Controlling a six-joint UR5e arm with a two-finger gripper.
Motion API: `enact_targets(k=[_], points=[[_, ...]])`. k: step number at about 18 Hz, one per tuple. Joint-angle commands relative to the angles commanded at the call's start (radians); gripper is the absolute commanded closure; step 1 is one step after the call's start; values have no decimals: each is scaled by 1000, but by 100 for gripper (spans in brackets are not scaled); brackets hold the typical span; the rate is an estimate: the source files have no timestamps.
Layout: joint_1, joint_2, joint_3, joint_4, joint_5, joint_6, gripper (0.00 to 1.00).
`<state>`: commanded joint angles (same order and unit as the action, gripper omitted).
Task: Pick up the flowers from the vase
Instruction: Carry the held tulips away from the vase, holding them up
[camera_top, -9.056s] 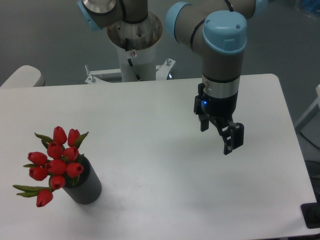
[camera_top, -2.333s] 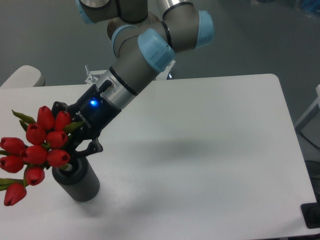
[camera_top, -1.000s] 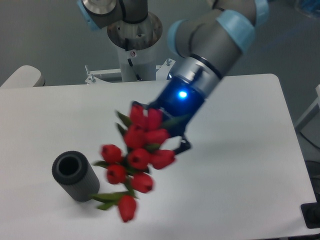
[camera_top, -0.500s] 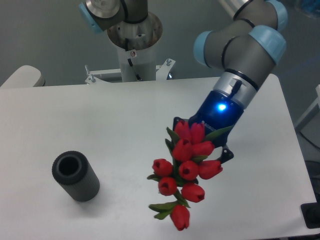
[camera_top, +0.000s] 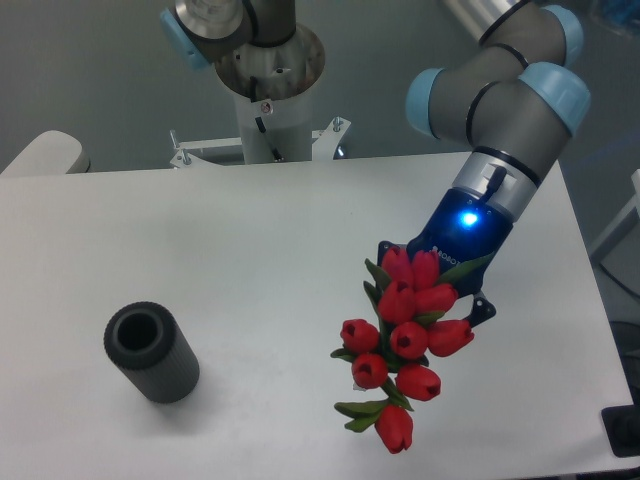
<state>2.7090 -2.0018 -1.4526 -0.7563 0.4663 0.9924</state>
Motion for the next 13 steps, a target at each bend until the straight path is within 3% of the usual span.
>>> enact_targets(k=[13], points=[[6,2,-6,-2,2,28,66]])
